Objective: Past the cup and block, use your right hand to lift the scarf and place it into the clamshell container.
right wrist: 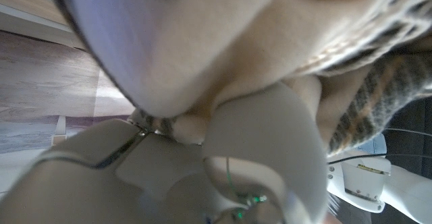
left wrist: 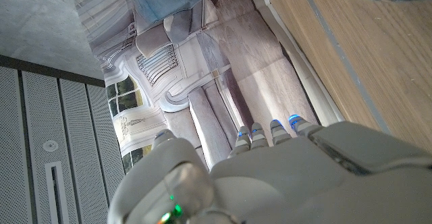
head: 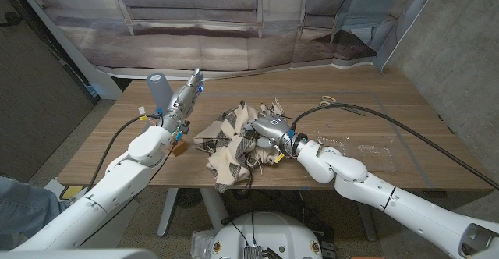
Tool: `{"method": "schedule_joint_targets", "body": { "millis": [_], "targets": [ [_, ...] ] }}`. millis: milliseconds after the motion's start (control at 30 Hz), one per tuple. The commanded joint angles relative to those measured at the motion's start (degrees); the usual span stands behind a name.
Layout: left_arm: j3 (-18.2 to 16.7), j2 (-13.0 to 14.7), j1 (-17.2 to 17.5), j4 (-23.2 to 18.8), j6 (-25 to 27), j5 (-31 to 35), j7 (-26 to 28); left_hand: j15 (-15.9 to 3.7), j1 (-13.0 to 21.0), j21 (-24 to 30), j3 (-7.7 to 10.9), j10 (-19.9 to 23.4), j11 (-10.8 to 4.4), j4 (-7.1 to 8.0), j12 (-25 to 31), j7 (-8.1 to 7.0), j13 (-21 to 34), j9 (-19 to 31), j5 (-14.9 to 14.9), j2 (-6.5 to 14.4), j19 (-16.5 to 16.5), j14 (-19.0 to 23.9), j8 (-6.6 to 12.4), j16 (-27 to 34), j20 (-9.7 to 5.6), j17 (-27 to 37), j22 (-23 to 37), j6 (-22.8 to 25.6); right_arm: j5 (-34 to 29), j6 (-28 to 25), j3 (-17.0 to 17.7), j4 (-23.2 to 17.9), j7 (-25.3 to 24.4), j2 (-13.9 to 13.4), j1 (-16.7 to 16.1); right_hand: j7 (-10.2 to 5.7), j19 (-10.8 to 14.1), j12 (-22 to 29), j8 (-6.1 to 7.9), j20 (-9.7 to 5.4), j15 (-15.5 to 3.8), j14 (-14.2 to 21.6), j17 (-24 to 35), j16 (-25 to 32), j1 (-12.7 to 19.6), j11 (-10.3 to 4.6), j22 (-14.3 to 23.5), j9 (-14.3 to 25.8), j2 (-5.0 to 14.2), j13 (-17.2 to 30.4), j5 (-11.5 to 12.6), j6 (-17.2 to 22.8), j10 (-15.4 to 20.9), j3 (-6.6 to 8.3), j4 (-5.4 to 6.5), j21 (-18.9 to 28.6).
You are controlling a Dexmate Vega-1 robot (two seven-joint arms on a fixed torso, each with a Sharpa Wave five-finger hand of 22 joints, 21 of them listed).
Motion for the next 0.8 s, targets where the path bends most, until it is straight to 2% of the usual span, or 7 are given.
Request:
{"method": "schedule_joint_targets", "body": {
  "millis": [33,800],
  "targets": [
    [0.1,0.1,-0.4,0.2,-0.2,0.0,-0.2,0.04,0.8,0.1,-0.36,0.1,0.28,0.14,0.1,0.06,0.2,0.3,-0.1,0.1,-6.1,0.2,-0.02,0.0,0.33,0.1,0.3,0.1,1.2,0.5,1.8,-1.9,-2.6,-0.7,-1.3,0.03,0.2,0.3,0.66,-2.46,-8.81,3.8,0.7,0.7,3.4,-0.12,0.4,0.5,2.44,0.8,-0.2,0.8,0.7,0.15,0.08,1.1],
    [-1.0,0.6,1.0,-0.7,-0.9,-0.1,0.1,-0.07,0.9,0.2,-0.6,0.1,0.25,0.19,0.1,0.01,0.2,0.3,-0.1,0.2,-6.1,0.1,-0.06,-0.1,0.34,0.1,0.3,0.1,0.8,2.2,3.9,-5.7,-2.5,-1.6,-1.9,0.11,-0.5,0.2,1.04,-2.53,-8.71,6.0,3.6,1.5,5.2,-0.02,1.1,0.7,2.84,4.1,-0.6,2.3,2.2,0.23,0.43,5.7]
  ]
}}
